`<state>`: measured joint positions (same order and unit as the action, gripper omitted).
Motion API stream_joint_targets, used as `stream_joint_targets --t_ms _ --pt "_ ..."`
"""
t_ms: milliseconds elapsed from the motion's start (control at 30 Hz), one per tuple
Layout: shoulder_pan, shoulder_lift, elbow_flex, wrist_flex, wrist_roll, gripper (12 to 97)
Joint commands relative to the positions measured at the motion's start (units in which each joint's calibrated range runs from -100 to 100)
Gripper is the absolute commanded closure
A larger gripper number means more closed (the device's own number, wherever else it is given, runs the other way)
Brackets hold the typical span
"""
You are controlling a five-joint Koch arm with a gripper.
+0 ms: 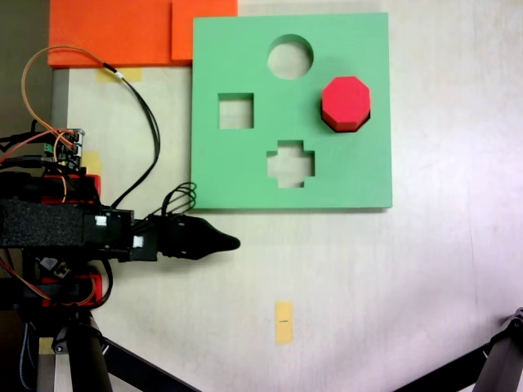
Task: Put the octagonal pillar block into the corresponding hole
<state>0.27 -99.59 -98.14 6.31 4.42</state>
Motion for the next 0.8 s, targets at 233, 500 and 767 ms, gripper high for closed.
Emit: stream_joint_targets --t_ms 233,500,767 --pt "0.5 -0.4 -1.9 -4.4 -0.5 59.7" --pt "0.5 -0.4 -1.9 -4.4 -0.5 59.6" --pt "0.5 -0.4 -1.9 -4.4 -0.5 59.6"
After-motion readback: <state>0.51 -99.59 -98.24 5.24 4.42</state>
